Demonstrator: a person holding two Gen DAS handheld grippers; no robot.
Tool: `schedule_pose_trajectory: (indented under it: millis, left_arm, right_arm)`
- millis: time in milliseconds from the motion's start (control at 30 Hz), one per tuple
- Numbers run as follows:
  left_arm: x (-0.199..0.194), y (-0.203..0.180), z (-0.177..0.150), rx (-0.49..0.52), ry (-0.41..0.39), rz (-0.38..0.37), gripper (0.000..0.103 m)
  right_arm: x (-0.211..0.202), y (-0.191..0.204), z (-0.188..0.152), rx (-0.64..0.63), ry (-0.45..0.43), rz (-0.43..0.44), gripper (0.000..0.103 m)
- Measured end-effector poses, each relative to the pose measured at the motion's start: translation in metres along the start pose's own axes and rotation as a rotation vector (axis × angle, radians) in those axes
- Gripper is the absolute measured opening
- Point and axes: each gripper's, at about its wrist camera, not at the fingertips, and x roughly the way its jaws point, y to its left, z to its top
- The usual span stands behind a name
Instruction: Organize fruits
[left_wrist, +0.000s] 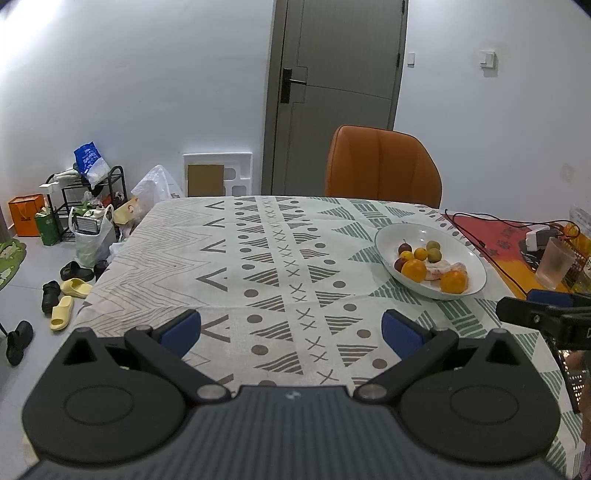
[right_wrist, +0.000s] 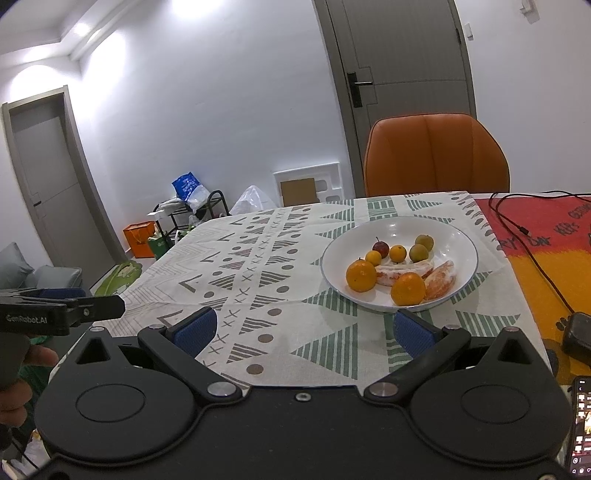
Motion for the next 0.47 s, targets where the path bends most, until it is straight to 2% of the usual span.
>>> schedule_pose_trajectory:
  millis: [467]
  left_arm:
    - [0.0002,-0.0015,-0.0026,0.013,0.006,-0.006,0.103]
  right_arm:
    - [0.0009,0.0021,0.0001,-0.001,0.001,-0.004,0.103]
